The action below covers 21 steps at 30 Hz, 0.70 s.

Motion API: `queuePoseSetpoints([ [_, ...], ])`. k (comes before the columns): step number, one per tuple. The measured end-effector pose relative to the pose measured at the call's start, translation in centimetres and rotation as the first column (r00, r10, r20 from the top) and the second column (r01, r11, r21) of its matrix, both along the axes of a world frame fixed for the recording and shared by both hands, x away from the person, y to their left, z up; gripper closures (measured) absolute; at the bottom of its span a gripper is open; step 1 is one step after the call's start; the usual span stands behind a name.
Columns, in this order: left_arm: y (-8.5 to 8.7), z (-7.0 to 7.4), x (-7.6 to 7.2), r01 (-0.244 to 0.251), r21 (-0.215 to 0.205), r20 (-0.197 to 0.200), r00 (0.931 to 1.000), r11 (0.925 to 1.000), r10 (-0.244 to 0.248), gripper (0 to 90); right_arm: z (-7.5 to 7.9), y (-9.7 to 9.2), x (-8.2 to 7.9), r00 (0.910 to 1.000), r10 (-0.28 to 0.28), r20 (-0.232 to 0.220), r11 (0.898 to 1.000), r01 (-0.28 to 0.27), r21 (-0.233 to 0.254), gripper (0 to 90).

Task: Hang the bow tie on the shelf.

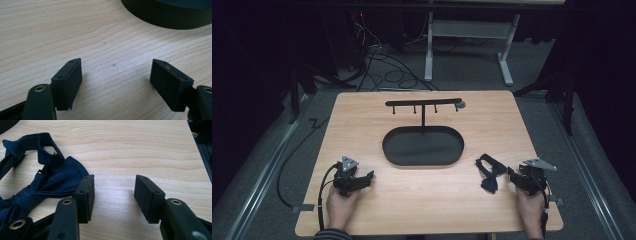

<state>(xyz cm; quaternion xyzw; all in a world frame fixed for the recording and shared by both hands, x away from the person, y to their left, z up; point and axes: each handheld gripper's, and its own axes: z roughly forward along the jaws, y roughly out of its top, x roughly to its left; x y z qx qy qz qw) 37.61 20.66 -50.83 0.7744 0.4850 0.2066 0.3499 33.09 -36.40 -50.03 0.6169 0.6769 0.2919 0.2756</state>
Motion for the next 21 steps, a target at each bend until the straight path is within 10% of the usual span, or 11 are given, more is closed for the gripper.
queuePoseSetpoints([
  [21,0.00,0.01,0.01,0.000,0.000,-0.001,1.0000,1.0000,0.000,26.0,-0.03,0.02,0.04,1.0000,0.004,0.004,1.000,-0.004,0.002,50.8],
])
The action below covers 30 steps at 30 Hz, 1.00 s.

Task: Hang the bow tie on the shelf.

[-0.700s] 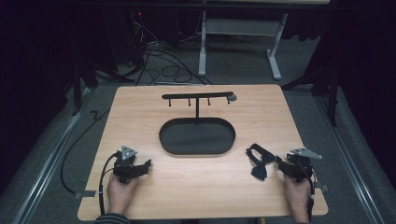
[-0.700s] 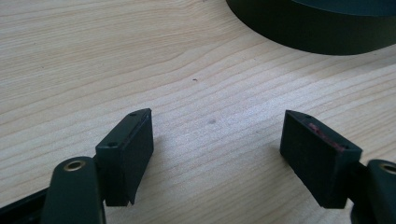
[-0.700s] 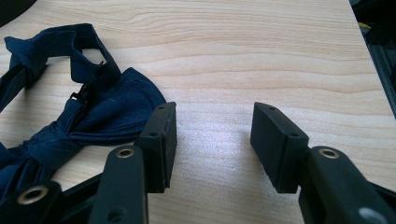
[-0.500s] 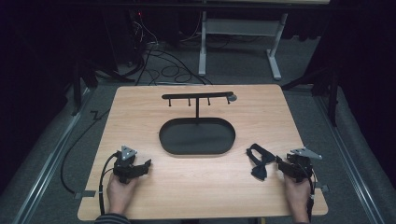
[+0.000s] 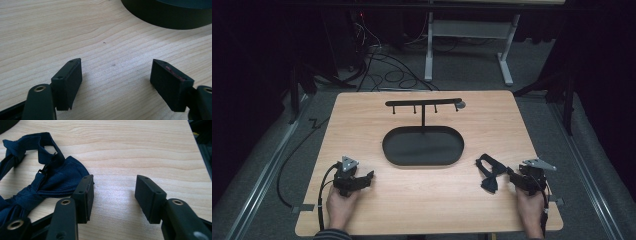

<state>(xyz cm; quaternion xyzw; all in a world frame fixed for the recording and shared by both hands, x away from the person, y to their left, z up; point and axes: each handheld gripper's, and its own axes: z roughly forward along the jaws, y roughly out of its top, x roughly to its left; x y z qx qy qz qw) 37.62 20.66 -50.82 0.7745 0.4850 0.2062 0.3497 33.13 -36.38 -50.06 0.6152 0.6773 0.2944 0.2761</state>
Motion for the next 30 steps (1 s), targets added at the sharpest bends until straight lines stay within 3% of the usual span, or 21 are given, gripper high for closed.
queuePoseSetpoints([
  [6,0.0,0.0,0.0,0.000,0.001,-0.002,1.0000,1.0000,0.000,26.0,0.0,-0.1,0.1,0.9999,0.015,-0.001,1.000,-0.015,-0.006,49.7],
  [9,0.0,0.0,0.0,0.002,0.003,-0.002,1.0000,1.0000,-0.002,25.9,0.1,-0.1,0.1,0.9999,0.011,-0.003,1.000,-0.011,0.006,51.4],
  [15,0.0,0.0,0.0,0.002,0.003,-0.003,1.0000,1.0000,-0.002,25.9,1.2,0.3,-0.2,0.9991,0.022,0.035,0.998,-0.024,0.051,55.2],
  [30,0.0,0.0,0.0,0.001,0.002,-0.003,1.0000,1.0000,-0.001,25.9,2.8,2.9,1.1,0.9898,0.135,0.047,0.985,-0.139,0.103,59.4],
])
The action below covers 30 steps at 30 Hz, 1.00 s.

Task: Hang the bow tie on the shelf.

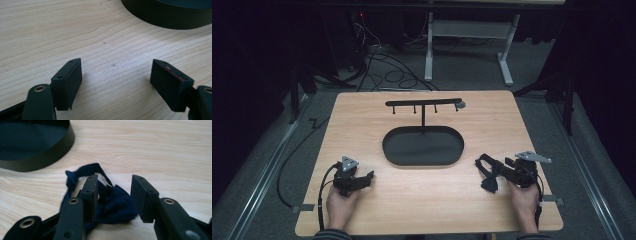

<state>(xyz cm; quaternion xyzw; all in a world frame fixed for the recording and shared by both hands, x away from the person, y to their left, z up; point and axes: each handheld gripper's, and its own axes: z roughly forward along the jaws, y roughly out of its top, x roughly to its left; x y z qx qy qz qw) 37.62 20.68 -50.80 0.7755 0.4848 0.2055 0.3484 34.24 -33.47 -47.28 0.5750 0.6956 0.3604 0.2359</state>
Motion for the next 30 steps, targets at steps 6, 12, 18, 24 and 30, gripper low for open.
queuePoseSetpoints([
  [6,0.0,0.0,0.0,0.000,-0.001,0.000,1.0000,1.0000,0.000,26.0,0.4,0.8,1.1,0.9993,0.037,-0.007,0.999,-0.037,0.005,59.0],
  [12,0.0,0.0,0.0,0.000,0.001,0.000,1.0000,1.0000,0.000,25.8,0.6,1.6,2.5,0.9977,0.062,-0.027,0.998,-0.062,-0.005,57.1],
  [18,0.0,0.0,0.0,0.000,0.000,0.000,1.0000,1.0000,0.000,26.0,0.1,1.9,3.7,0.9955,0.073,-0.061,0.997,-0.072,0.003,57.2],
  [24,0.0,0.0,0.0,0.000,0.000,0.000,1.0000,1.0000,0.000,26.1,-0.8,2.1,4.6,0.9925,0.074,-0.098,0.997,-0.072,0.022,58.0],
  [30,0.0,0.0,0.0,0.000,0.000,0.000,1.0000,1.0000,0.000,26.0,-1.6,2.3,5.1,0.9886,0.088,-0.122,0.996,-0.087,0.015,64.5],
])
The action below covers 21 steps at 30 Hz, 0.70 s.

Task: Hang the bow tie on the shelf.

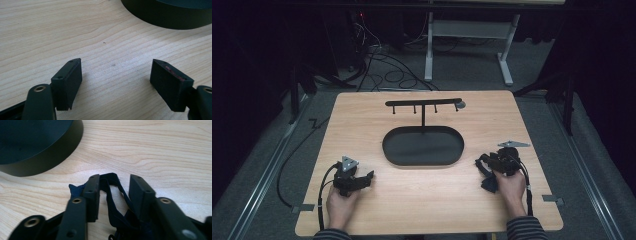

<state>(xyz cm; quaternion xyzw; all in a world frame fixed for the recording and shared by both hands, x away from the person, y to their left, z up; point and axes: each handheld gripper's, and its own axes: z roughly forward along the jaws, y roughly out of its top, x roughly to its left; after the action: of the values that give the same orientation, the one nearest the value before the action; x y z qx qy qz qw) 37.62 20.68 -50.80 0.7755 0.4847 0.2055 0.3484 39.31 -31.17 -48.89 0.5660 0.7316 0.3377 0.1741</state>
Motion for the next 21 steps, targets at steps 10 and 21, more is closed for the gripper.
queuePoseSetpoints([
  [10,0.00,0.00,0.00,0.000,0.000,0.000,1.0000,1.0000,0.000,26.0,-0.33,0.27,-0.12,0.9989,0.048,0.000,0.999,-0.048,-0.001,83.0],
  [21,0.01,0.00,0.01,0.000,-0.001,0.000,1.0000,1.0000,0.000,26.1,0.53,0.40,-0.99,0.9953,0.086,0.045,0.996,-0.087,0.018,90.0],
])
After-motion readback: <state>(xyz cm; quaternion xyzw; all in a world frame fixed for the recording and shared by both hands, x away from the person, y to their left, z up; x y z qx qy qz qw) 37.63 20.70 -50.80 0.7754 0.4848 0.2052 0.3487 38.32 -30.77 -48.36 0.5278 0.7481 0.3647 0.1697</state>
